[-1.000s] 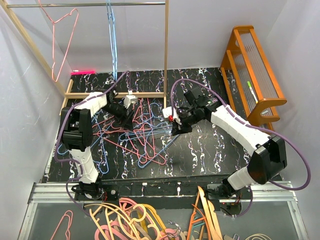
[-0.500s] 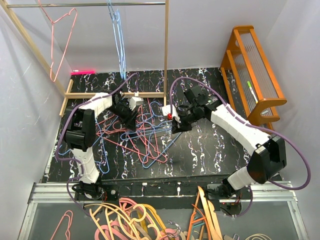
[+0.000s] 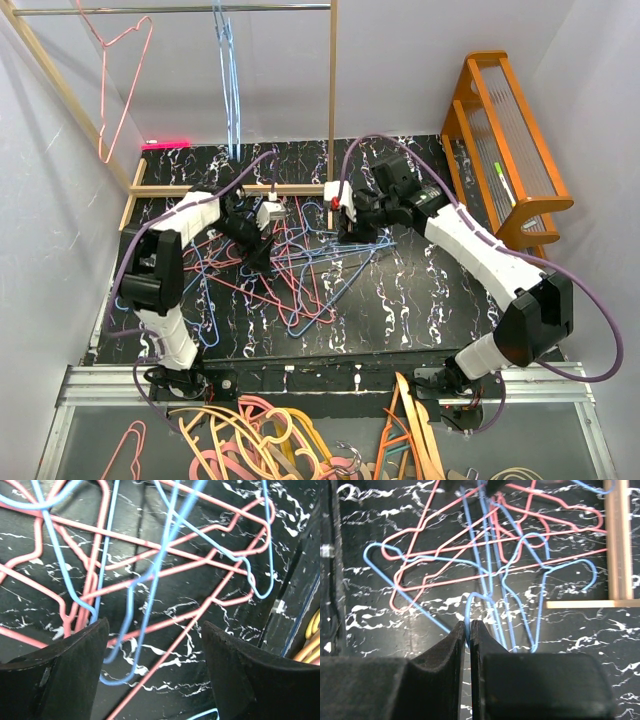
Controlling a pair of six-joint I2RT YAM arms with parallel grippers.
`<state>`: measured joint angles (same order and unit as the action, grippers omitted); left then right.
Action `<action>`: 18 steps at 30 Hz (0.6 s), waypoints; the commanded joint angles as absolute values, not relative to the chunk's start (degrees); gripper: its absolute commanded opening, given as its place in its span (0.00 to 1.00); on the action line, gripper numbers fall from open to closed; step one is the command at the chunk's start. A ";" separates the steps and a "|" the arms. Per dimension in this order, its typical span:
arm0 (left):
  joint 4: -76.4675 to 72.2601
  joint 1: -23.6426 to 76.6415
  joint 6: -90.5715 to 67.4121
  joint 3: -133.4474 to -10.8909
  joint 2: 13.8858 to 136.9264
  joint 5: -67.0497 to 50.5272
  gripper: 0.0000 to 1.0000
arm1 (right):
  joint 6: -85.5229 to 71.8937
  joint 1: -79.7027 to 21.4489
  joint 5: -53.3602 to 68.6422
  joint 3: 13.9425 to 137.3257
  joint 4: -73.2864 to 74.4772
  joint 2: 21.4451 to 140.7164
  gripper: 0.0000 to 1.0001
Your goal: Organize the hangers
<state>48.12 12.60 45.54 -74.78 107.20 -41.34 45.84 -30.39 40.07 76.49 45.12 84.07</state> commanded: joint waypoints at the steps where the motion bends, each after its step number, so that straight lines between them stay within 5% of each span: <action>1: 49.03 11.73 52.50 -70.49 96.83 -45.95 0.75 | 39.27 -26.63 40.67 82.69 39.89 85.74 0.08; 18: 32.89 12.24 49.33 -65.10 97.34 -45.53 0.68 | 39.11 -25.11 44.44 87.45 43.59 86.00 0.08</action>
